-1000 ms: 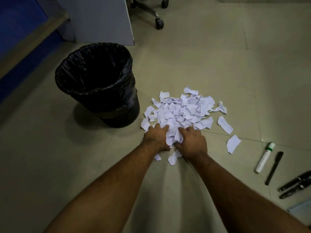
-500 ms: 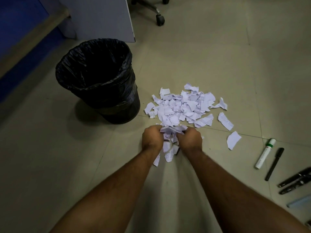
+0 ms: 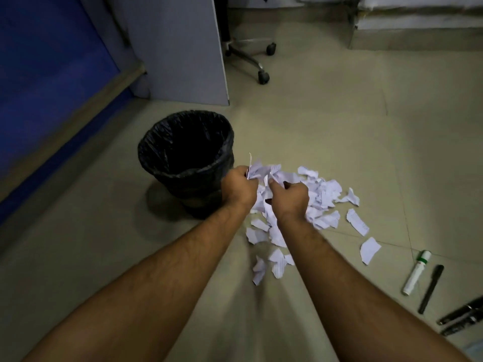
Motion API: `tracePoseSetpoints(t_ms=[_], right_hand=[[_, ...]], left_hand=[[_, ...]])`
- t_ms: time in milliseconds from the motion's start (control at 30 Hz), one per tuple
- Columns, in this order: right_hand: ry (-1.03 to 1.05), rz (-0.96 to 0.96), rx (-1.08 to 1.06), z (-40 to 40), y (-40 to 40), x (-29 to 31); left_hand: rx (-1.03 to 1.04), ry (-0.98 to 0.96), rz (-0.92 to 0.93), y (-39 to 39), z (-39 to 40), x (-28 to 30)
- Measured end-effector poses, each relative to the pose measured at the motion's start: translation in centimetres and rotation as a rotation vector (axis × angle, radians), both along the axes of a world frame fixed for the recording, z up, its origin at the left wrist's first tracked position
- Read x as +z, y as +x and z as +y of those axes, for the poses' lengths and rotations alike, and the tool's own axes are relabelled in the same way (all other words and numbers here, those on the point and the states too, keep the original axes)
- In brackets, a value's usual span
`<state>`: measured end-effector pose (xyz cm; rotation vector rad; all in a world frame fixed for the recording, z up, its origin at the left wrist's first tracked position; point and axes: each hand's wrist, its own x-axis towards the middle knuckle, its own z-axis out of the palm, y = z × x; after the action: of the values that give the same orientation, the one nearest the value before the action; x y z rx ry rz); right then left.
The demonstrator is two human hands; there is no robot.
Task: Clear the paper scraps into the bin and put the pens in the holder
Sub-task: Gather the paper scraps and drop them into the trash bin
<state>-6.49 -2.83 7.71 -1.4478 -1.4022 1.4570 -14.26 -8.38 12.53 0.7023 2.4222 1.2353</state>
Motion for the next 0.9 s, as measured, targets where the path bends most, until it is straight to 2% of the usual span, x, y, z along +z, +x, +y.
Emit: tracePoseSetpoints(t_ms=[133, 267, 400, 600, 667, 800, 900], right_hand=[[0.119, 0.079, 0.028, -0.3, -4.8, 5.7], [0.214, 0.081, 0.092, -1.5, -9.2, 9.2], [0.252, -0.082, 0.228, -2.7, -12.5, 10.3], [0.417, -0.286, 0.31, -3.3, -13.6, 10.3], [0.465, -0.319, 0.315, -3.3, -13.7, 10.5], [0.467, -0.233, 0.256, -3.1, -13.5, 10.5], [0.422, -0.131, 0.162, -2.7, -13.0, 10.2]], left_hand=[[0.06, 0.106, 0.089, -4.0, -0.1, 6.2], [0.12, 0.143, 0.177, -8.9, -1.7, 9.0], [0.175, 0.03, 0.191, -13.3, -3.2, 7.6], [0.016, -0.055, 0.188, -14.5, -3.7, 5.0], [0.035, -0.104, 0.228, -14.8, -3.4, 4.8], [0.088, -0.129, 0.23, -15.2, -2.9, 4.9], [0.077, -0.075, 0.229, -14.5, -2.1, 5.3]])
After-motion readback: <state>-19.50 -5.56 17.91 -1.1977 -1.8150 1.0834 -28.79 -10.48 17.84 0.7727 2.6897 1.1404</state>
